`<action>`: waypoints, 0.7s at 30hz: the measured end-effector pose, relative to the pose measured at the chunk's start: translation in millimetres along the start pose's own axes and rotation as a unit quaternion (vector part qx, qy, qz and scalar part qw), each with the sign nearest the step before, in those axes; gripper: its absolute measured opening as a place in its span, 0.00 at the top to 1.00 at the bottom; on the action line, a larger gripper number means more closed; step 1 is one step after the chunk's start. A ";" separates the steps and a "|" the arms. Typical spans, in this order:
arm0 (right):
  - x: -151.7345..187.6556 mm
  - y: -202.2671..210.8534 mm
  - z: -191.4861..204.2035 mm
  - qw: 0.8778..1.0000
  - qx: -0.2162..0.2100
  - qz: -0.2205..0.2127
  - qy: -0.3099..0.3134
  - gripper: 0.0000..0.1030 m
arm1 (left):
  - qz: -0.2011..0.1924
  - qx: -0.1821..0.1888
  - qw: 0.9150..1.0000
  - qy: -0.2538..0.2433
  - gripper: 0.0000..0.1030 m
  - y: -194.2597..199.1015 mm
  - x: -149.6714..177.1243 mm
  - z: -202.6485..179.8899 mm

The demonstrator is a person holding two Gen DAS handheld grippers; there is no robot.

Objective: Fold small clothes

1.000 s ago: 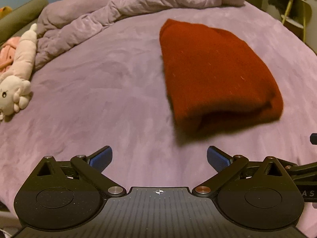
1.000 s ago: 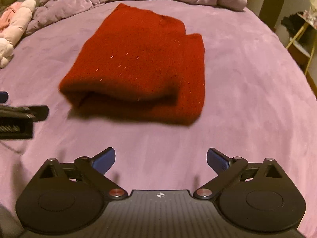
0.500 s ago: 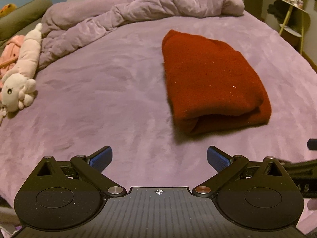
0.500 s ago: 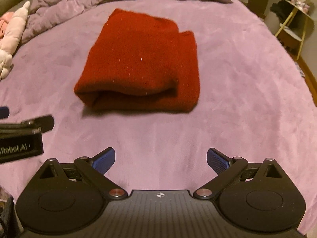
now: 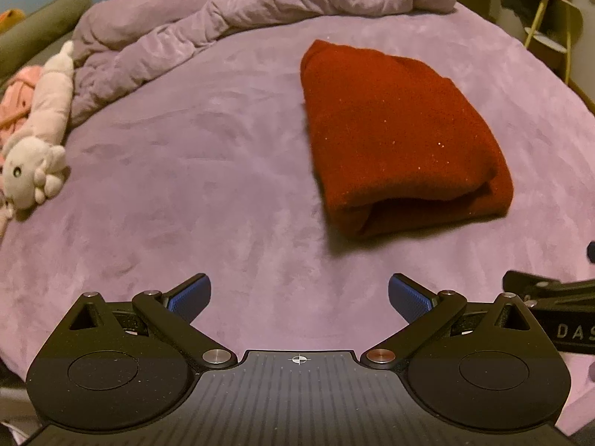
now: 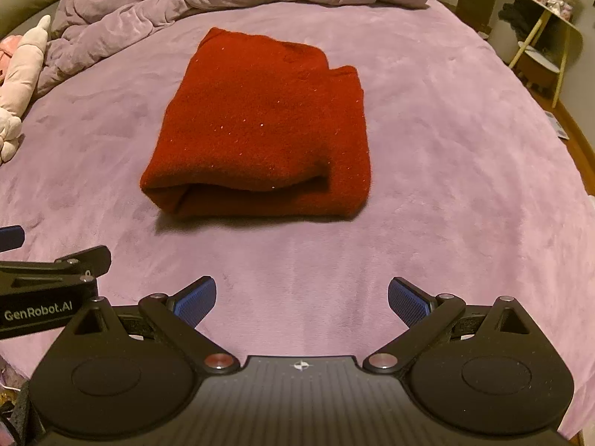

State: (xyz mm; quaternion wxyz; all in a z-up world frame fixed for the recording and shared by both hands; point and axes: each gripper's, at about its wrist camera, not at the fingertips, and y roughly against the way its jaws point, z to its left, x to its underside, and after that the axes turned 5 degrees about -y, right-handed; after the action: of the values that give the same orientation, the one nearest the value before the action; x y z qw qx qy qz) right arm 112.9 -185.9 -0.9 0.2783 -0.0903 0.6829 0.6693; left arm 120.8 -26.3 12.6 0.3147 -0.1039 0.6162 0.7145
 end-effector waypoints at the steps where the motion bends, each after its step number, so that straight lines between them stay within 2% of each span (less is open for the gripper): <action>1: -0.2 0.2 -0.8 1.000 0.000 -0.001 0.001 0.04 | -0.001 -0.003 1.000 -0.002 0.00 0.4 0.3 -0.7; 21: 0.0 9.1 -1.1 1.000 -0.011 -0.012 -0.009 0.04 | 0.003 -0.010 1.000 -0.002 0.00 0.9 -0.2 1.3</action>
State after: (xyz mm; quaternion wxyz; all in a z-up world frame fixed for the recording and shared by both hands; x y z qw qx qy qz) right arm 108.1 -186.2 6.9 0.2914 -0.0960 0.6721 0.6739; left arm 120.7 -25.1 13.7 0.3123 -0.1040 0.6087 0.7219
